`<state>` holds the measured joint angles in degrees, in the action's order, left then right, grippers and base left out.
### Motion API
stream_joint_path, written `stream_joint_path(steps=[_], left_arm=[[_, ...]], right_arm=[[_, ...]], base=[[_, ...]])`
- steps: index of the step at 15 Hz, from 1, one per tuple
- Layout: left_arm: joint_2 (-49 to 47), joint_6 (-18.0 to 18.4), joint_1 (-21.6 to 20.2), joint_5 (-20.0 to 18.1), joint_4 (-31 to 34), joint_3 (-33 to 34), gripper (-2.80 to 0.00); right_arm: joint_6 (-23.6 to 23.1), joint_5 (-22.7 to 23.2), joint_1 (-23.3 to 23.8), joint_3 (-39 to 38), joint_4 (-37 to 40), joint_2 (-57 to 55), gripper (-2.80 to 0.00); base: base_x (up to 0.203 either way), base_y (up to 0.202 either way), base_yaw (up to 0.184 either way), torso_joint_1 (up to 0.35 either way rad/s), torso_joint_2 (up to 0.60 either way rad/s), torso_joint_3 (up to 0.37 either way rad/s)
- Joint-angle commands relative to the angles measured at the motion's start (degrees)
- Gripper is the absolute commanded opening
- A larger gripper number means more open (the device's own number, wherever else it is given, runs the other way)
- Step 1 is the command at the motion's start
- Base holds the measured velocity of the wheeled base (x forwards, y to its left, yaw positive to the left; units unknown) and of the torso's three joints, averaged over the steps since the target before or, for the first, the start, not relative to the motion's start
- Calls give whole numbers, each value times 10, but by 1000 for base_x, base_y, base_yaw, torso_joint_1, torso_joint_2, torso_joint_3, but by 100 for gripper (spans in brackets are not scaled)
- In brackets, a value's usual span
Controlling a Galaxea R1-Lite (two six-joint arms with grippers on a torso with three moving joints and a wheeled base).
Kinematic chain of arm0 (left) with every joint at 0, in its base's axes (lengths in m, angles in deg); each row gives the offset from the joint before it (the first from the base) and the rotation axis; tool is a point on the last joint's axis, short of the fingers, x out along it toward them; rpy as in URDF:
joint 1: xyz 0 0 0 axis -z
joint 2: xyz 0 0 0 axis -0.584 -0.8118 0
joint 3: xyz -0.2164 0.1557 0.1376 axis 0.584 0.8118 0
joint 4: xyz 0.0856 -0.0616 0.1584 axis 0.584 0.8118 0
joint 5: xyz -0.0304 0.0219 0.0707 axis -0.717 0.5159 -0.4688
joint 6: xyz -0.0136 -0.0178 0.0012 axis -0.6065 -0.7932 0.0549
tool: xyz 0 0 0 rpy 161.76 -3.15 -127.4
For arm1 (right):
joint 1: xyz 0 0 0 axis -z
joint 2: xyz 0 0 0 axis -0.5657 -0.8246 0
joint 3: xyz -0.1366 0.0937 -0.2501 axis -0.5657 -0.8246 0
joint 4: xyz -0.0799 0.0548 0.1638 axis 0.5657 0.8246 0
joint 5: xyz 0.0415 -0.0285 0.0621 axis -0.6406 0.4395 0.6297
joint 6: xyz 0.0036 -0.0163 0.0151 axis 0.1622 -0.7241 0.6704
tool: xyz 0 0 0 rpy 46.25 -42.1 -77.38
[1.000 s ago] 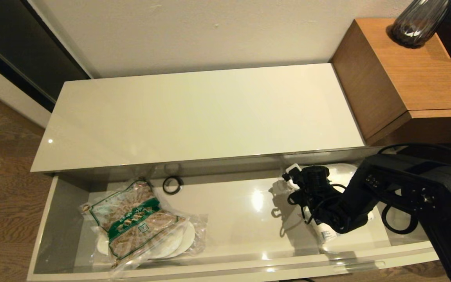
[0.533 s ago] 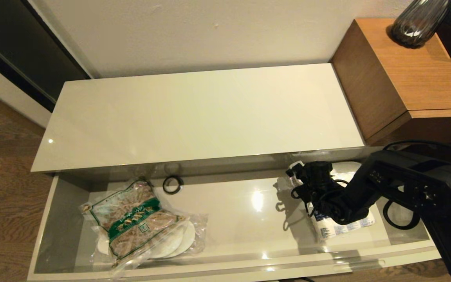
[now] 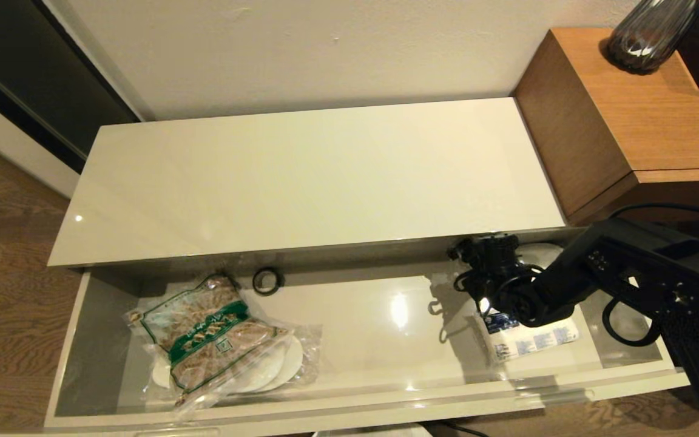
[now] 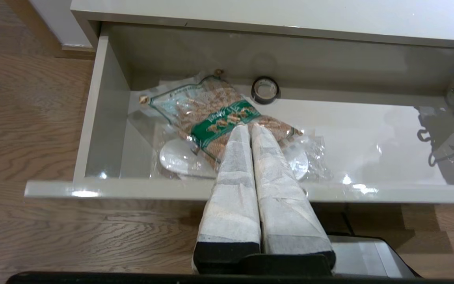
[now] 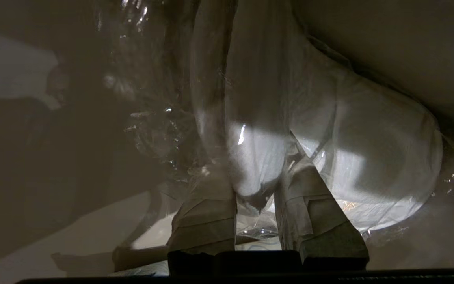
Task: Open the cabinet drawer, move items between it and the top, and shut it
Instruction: Take out the disposable slippers from the drawer
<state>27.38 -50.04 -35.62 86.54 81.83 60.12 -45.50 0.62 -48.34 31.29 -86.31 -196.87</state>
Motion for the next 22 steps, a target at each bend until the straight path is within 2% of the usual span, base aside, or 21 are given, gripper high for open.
stream_joint_path(steps=[1,8,15,22], left_arm=[[-1,0,0,0,0,0,-280],[-1,0,0,0,0,0,-280],[-1,0,0,0,0,0,-280],[-1,0,0,0,0,0,-280]], right_arm=[[-1,-2,8,21,13,14,-280],[11,-6,13,4,26,36,-280],[65,-11,-7,-138,16,83,-280],[93,-21,-23,-178,20,118,-280]], base=[[0,0,0,0,0,0],[0,0,0,0,0,0],[0,0,0,0,0,0],[0,0,0,0,0,0]])
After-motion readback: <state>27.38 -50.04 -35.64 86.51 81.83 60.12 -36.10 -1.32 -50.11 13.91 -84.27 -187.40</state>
